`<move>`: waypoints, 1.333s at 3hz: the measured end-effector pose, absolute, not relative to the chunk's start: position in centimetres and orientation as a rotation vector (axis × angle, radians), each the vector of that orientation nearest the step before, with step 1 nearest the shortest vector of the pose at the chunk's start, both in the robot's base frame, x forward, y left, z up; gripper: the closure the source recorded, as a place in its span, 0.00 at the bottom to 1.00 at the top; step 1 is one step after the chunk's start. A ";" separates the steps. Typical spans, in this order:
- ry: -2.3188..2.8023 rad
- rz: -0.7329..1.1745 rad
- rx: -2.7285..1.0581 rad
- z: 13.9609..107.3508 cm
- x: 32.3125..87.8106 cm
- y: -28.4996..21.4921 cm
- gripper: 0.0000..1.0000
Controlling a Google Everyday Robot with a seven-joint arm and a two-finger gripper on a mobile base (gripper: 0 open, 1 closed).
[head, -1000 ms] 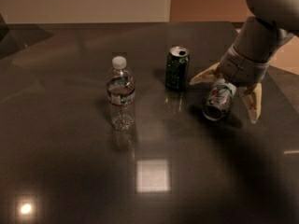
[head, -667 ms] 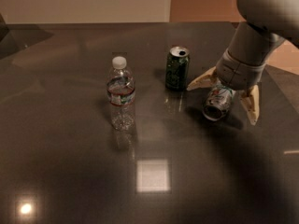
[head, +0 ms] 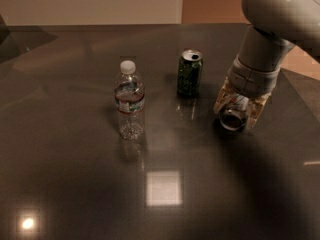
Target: Place 7up can upright
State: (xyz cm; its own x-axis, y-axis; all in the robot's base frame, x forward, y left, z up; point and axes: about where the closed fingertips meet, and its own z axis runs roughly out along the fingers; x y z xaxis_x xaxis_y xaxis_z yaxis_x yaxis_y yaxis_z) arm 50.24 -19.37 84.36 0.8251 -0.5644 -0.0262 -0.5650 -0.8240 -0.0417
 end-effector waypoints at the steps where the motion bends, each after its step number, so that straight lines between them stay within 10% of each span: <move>1: 0.955 -0.003 -2.961 84.7 50.5 -19.5 0.64; 3: 1.193 0.033 -2.779 88.0 49.1 -17.8 1.00; 4: 1.330 0.167 -2.576 90.6 47.2 -15.8 1.00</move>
Offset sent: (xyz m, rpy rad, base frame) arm -0.0059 0.0093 0.0301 0.0006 -0.0130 -0.2095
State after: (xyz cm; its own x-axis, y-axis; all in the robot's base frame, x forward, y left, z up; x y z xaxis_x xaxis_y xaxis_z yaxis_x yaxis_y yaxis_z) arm 47.24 -15.80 90.61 0.5798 -0.7876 -0.2086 -0.8147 -0.5582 -0.1568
